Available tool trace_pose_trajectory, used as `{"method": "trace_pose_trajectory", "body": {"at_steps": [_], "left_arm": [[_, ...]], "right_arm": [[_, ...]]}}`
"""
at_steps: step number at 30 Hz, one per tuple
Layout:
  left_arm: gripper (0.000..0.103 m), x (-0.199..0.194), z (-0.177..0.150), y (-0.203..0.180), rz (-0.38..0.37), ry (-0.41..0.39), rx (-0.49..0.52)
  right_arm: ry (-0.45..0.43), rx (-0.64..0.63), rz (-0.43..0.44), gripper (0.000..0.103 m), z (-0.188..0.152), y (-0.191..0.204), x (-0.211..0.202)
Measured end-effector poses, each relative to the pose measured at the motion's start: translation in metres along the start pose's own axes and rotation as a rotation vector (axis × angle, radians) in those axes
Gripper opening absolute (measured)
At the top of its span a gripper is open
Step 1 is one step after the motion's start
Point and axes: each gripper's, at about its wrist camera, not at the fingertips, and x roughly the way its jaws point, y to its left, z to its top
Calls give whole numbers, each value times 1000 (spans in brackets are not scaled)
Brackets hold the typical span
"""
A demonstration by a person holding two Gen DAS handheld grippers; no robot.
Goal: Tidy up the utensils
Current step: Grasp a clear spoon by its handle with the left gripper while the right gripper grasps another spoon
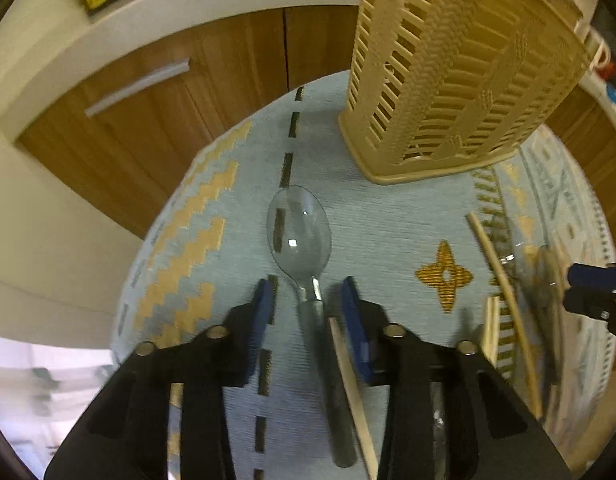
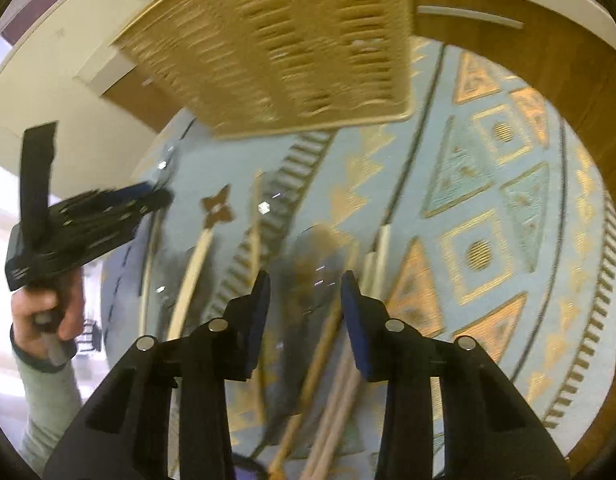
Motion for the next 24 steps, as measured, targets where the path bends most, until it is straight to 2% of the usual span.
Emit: {"method": "trace_pose_trajectory", "body": {"at_steps": [2,4,9,12,19,20,22,24], "left_arm": [[14,0,1,-1,19,-11,7],[10,-1,1,3,3,-17,-8],[10,-3,1,18,-85,-47,-79],[10,-7,3,24,-120,-75,-100],[10,-26,-2,19,-117,-139,-80],[10,-28,-2,19,-115,-147,-78],[10,-34,-2,19,-119,-169,-80],[10,-43,-3,21,-127,-198,-89]], "right_arm": [[-8,-32,-23,27,6,12,0],[-5,-58,-33,25,13,22,2],[55,-109,-70,23,27,38,26],[81,-128,-128,23,36,46,37],[142,-153,-158,23,43,58,65],[148,-160,-156,21,43,60,67],[151,-169,-135,10,42,64,69],[141,-174,-128,10,38,68,68]]}}
